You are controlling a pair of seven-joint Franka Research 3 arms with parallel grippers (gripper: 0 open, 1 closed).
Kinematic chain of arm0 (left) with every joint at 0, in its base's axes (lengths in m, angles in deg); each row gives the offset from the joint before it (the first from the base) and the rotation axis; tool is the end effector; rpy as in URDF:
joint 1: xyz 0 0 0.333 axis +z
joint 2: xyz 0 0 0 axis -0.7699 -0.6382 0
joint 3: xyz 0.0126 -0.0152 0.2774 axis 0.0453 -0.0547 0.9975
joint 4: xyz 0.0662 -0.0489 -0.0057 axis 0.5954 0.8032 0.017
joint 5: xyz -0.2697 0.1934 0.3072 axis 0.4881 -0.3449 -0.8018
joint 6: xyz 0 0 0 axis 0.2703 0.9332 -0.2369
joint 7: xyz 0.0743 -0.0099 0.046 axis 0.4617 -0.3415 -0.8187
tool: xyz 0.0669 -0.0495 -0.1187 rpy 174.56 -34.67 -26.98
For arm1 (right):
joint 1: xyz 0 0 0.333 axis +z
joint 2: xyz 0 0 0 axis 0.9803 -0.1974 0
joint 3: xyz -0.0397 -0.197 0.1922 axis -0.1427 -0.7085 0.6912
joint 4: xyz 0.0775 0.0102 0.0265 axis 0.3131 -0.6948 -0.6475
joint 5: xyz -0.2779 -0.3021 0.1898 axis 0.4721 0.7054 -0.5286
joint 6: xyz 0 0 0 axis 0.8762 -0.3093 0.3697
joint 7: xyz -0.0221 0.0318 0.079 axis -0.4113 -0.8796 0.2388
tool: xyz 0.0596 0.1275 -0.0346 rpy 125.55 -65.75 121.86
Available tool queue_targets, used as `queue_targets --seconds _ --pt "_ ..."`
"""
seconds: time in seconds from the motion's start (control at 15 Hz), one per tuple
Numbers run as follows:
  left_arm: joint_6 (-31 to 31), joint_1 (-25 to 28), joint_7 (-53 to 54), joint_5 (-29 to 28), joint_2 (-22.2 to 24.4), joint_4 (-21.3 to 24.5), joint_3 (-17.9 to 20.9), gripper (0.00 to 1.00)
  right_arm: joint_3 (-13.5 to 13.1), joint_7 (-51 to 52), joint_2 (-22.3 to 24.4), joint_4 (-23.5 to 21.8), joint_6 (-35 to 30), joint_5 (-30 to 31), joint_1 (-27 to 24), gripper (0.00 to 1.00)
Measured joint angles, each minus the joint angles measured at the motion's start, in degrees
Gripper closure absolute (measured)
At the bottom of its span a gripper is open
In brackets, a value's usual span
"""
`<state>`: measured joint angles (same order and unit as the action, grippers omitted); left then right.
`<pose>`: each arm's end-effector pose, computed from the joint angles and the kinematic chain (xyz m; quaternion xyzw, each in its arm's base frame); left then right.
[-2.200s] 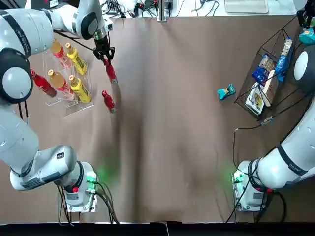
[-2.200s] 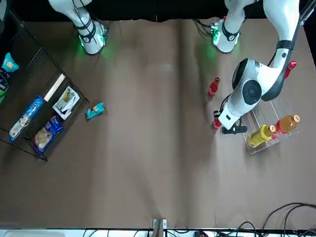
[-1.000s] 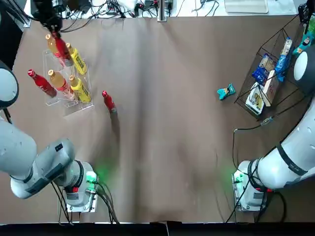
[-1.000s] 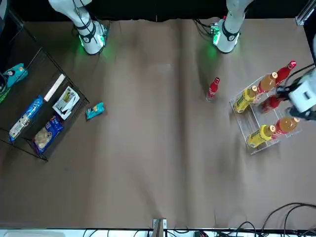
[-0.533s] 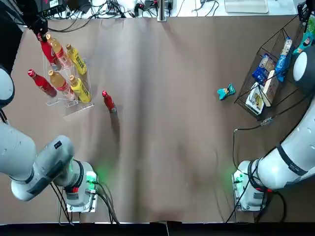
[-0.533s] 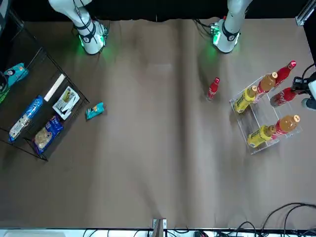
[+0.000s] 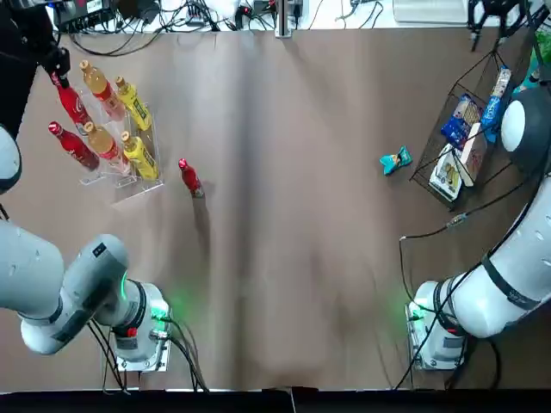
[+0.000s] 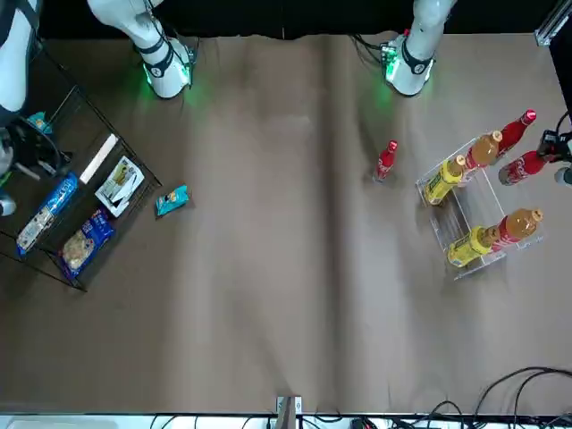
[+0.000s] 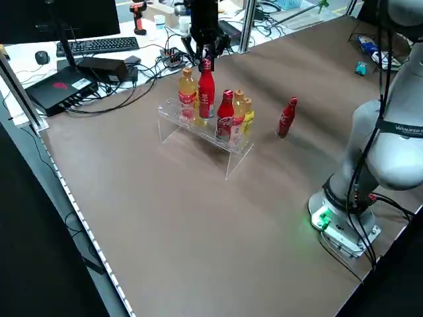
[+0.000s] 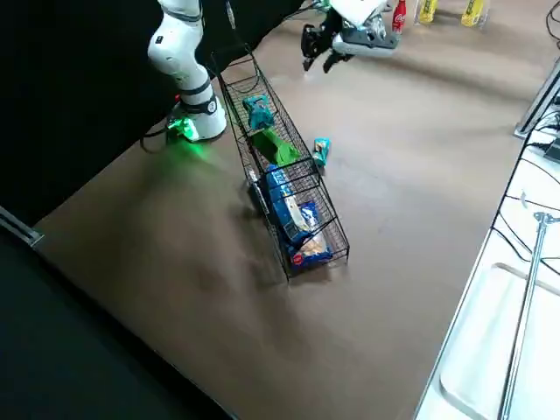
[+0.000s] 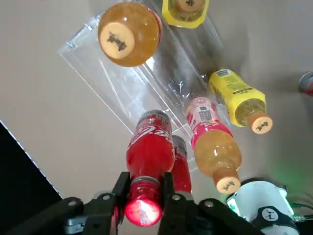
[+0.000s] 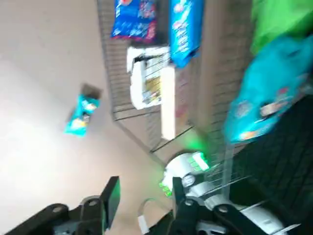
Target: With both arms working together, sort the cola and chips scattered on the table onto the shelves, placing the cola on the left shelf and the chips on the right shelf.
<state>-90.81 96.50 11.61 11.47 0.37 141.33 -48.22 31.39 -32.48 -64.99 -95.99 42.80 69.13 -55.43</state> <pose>0.5775 0.1591 0.4208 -0.9746 0.1554 0.1533 0.0496 0.6112 -0.0372 0.4801 0.9009 -0.3582 -0.2300 0.0852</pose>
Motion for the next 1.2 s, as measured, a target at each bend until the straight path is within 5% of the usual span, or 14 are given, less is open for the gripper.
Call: queue_targets --seconds 0.6,0.87,1.2 --pt "-5.85 1.44 0.0 0.0 2.49 7.2 0.12 0.68 1.5 -15.18 -3.51 -31.43 33.44 -5.62 8.08 0.44" --pt "-6.73 1.68 0.0 0.0 2.51 7.81 0.11 0.67 1.74 -16.09 -6.38 -34.62 34.91 -6.22 10.5 0.44" --pt "-6.84 1.62 -0.2 0.06 3.31 6.43 -0.28 0.26 1.9 -16.32 -10.78 -35.42 39.56 -8.61 11.62 0.41"
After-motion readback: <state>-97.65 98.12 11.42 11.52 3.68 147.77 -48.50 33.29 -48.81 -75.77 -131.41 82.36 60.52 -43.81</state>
